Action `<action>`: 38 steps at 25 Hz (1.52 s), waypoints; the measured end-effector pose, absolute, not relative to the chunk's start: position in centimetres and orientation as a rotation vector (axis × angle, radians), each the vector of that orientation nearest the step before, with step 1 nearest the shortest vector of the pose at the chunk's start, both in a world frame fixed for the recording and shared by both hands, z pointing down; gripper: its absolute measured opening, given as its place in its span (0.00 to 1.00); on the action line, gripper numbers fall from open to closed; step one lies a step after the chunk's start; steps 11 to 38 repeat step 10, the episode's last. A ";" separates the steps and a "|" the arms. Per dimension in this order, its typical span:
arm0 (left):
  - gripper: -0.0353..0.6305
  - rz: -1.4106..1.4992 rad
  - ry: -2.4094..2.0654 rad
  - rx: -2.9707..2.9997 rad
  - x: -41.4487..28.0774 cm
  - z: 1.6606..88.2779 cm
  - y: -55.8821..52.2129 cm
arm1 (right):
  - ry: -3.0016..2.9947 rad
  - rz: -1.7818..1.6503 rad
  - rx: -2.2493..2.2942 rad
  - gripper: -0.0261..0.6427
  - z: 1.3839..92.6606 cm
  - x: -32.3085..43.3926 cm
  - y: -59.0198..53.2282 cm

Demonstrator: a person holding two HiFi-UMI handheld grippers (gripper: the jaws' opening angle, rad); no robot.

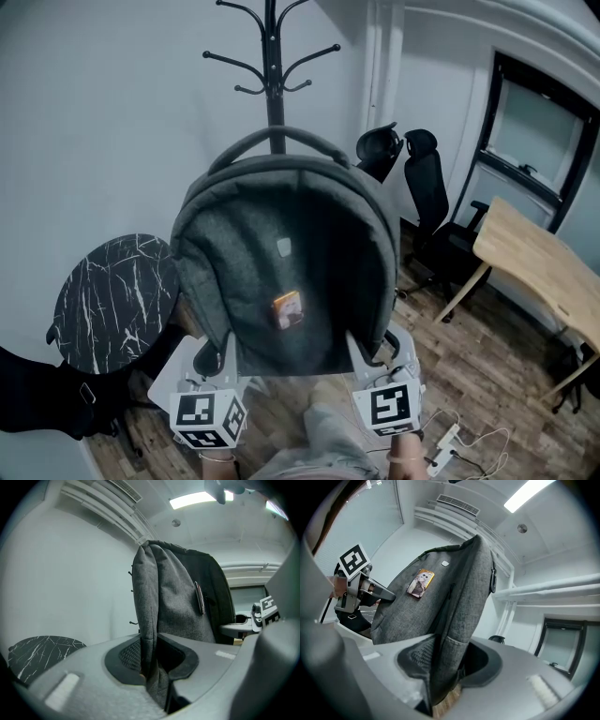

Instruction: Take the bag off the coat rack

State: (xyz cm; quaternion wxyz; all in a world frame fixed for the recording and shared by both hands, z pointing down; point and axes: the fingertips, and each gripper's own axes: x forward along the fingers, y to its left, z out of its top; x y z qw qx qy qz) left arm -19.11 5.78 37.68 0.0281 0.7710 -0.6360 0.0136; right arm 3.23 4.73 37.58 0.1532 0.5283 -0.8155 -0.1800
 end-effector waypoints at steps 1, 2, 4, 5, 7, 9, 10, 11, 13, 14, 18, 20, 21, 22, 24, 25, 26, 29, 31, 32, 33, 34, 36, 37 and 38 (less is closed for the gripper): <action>0.16 0.044 -1.964 2.381 -19.1 37.7 5.8 | -2.340 -0.514 1.517 0.25 37.6 3.3 4.8; 0.16 0.046 -1.964 2.382 -19.1 37.8 5.8 | -2.341 -0.512 1.518 0.25 37.7 3.3 4.8; 0.16 0.049 -1.966 2.379 -19.2 37.8 5.7 | -2.343 -0.511 1.514 0.25 37.8 3.2 4.6; 0.16 0.050 -1.968 2.376 -19.2 37.8 5.6 | -2.344 -0.510 1.512 0.25 37.9 3.1 4.5; 0.16 0.050 -1.969 2.373 -19.2 37.9 5.6 | -2.346 -0.508 1.511 0.25 37.9 3.1 4.4; 0.16 0.048 -1.968 2.373 -19.1 37.9 5.5 | -2.348 -0.507 1.513 0.25 37.8 3.2 4.3; 0.16 0.046 -1.968 2.374 -19.0 37.9 5.4 | -2.348 -0.507 1.514 0.25 37.8 3.3 4.2; 0.16 0.046 -1.968 2.374 -19.0 37.9 5.4 | -2.348 -0.507 1.514 0.25 37.8 3.3 4.2; 0.16 0.046 -1.968 2.374 -19.0 37.9 5.4 | -2.348 -0.507 1.514 0.25 37.8 3.3 4.2; 0.16 0.046 -1.968 2.374 -19.0 37.9 5.4 | -2.348 -0.507 1.514 0.25 37.8 3.3 4.2; 0.16 0.046 -1.968 2.374 -19.0 37.9 5.4 | -2.348 -0.507 1.514 0.25 37.8 3.3 4.2; 0.16 0.046 -1.968 2.374 -19.0 37.9 5.4 | -2.348 -0.507 1.514 0.25 37.8 3.3 4.2; 0.16 0.046 -1.968 2.374 -19.0 37.9 5.4 | -2.348 -0.507 1.514 0.25 37.8 3.3 4.2; 0.16 0.046 -1.968 2.374 -19.0 37.9 5.4 | -2.348 -0.507 1.514 0.25 37.8 3.3 4.2; 0.16 0.046 -1.968 2.374 -19.0 37.9 5.4 | -2.348 -0.507 1.514 0.25 37.8 3.3 4.2; 0.16 0.046 -1.968 2.374 -19.0 37.9 5.4 | -2.348 -0.507 1.514 0.25 37.8 3.3 4.2; 0.16 0.046 -1.968 2.374 -19.0 37.9 5.4 | -2.348 -0.507 1.514 0.25 37.8 3.3 4.2; 0.16 0.046 -1.968 2.374 -19.0 37.9 5.4 | -2.348 -0.507 1.514 0.25 37.8 3.3 4.2; 0.16 0.046 -1.968 2.374 -19.0 37.9 5.4 | -2.348 -0.507 1.514 0.25 37.8 3.3 4.2; 0.16 0.046 -1.968 2.374 -19.0 37.9 5.4 | -2.348 -0.507 1.514 0.25 37.8 3.3 4.2; 0.16 0.046 -1.968 2.374 -19.0 37.9 5.4 | -2.348 -0.507 1.514 0.25 37.8 3.3 4.2; 0.16 0.046 -1.968 2.374 -19.0 37.9 5.4 | -2.348 -0.507 1.514 0.25 37.8 3.3 4.2; 0.16 0.046 -1.968 2.374 -19.0 37.9 5.4 | -2.348 -0.507 1.514 0.25 37.8 3.3 4.2; 0.16 0.046 -1.968 2.374 -19.0 37.9 5.4 | -2.348 -0.507 1.514 0.25 37.8 3.3 4.2; 0.16 0.046 -1.968 2.374 -19.0 37.9 5.4 | -2.348 -0.507 1.514 0.25 37.8 3.3 4.2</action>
